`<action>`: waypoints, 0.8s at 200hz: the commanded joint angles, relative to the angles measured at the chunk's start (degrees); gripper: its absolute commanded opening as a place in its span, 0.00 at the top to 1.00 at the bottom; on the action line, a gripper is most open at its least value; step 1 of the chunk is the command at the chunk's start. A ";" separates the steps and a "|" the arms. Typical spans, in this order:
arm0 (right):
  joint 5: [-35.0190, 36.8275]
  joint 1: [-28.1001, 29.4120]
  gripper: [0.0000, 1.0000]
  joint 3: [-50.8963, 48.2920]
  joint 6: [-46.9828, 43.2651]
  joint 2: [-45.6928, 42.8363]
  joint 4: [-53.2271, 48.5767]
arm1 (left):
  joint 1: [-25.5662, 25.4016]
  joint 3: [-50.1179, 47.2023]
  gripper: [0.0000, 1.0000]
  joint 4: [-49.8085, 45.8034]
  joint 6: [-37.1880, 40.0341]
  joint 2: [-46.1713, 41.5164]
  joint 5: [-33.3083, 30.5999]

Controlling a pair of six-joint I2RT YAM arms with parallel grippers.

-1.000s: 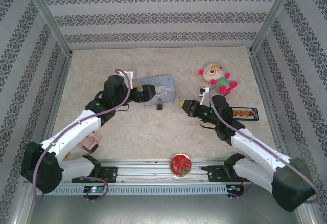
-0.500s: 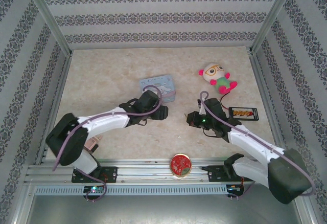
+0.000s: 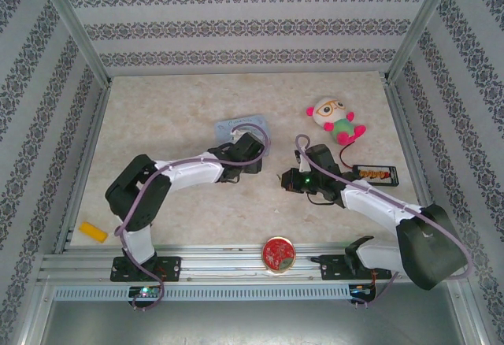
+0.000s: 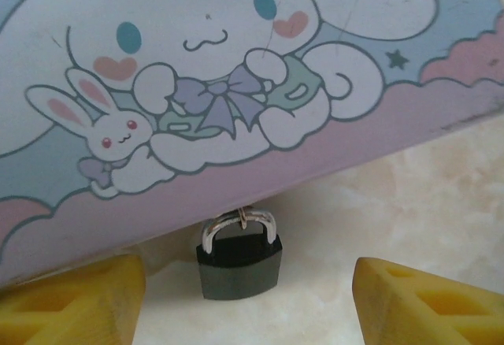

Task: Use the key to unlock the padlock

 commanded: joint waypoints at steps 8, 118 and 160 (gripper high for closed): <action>-0.18 -0.13 1.00 1.87 -1.35 0.46 1.00 | -0.15 3.40 0.33 -3.26 0.02 3.67 -3.44; 1.15 -0.15 1.00 2.62 -1.79 2.27 2.56 | 1.42 3.18 0.43 0.48 -2.32 7.16 -7.43; 0.79 -0.22 1.00 3.23 -1.97 3.40 3.77 | 1.43 2.60 0.48 4.19 -1.98 7.84 -9.32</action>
